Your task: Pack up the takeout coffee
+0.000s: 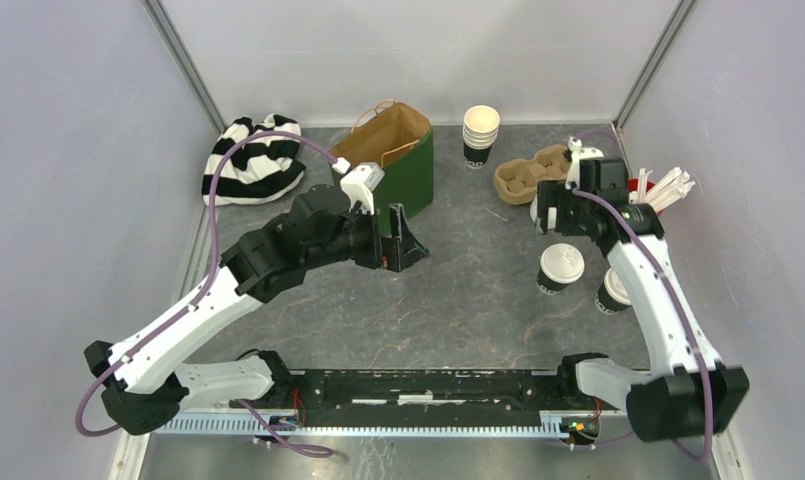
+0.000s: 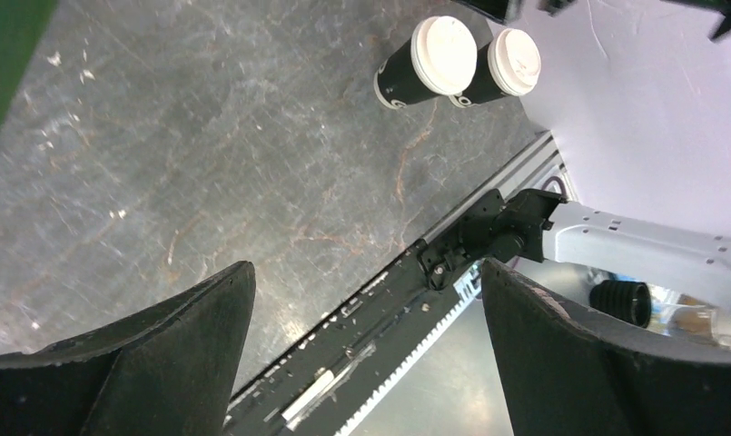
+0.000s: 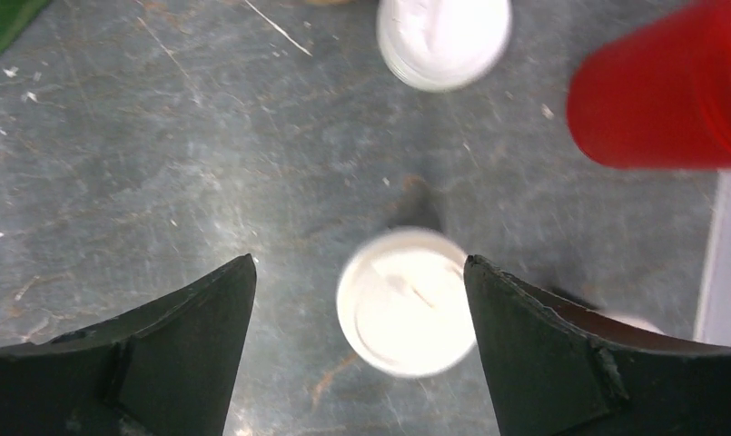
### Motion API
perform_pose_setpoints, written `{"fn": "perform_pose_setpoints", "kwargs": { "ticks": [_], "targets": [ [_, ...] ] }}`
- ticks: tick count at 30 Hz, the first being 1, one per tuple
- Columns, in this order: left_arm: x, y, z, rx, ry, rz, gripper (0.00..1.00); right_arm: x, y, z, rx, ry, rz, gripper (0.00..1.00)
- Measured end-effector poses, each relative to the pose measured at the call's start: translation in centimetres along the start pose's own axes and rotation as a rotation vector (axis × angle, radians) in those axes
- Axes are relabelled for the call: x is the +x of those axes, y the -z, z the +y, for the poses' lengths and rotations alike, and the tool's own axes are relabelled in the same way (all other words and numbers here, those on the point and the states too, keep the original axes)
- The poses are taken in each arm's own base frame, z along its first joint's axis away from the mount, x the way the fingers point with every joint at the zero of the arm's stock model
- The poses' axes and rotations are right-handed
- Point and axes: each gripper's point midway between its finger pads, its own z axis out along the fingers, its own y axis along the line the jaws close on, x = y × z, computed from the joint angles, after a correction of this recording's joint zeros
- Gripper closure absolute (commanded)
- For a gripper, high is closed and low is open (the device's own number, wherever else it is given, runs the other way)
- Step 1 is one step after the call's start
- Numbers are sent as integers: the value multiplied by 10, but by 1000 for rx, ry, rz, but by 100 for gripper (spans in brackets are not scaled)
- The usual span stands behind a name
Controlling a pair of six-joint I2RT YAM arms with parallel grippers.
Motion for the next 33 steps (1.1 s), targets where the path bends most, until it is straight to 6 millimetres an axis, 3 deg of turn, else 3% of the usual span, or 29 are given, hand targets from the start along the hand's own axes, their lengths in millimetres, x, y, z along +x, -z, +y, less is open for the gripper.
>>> {"fn": "perform_pose_setpoints", "kwargs": {
  "ticks": [3, 8, 13, 18, 24, 29, 33],
  "targets": [
    [-13, -2, -4, -5, -55, -19, 0, -14, -32, 16, -71, 14, 17, 23],
    [-32, -5, -11, 0, -126, -49, 0, -40, -95, 44, -204, 61, 35, 29],
    [-36, -12, -10, -14, -182, -42, 0, -72, -146, 69, -324, 98, 17, 31],
    [-38, -20, 0, -62, -212, -32, 0, -89, -184, 83, -397, 101, 4, 37],
    [-45, -22, 6, -96, -221, -38, 0, -80, -209, 82, -445, 64, 50, 41],
    [-56, -26, 13, -124, -255, -30, 0, -80, -211, 79, -489, 18, 52, 51],
    [-60, -37, 24, -151, -281, 12, 0, -82, -210, 81, -536, -15, 45, 48]
  ]
}}
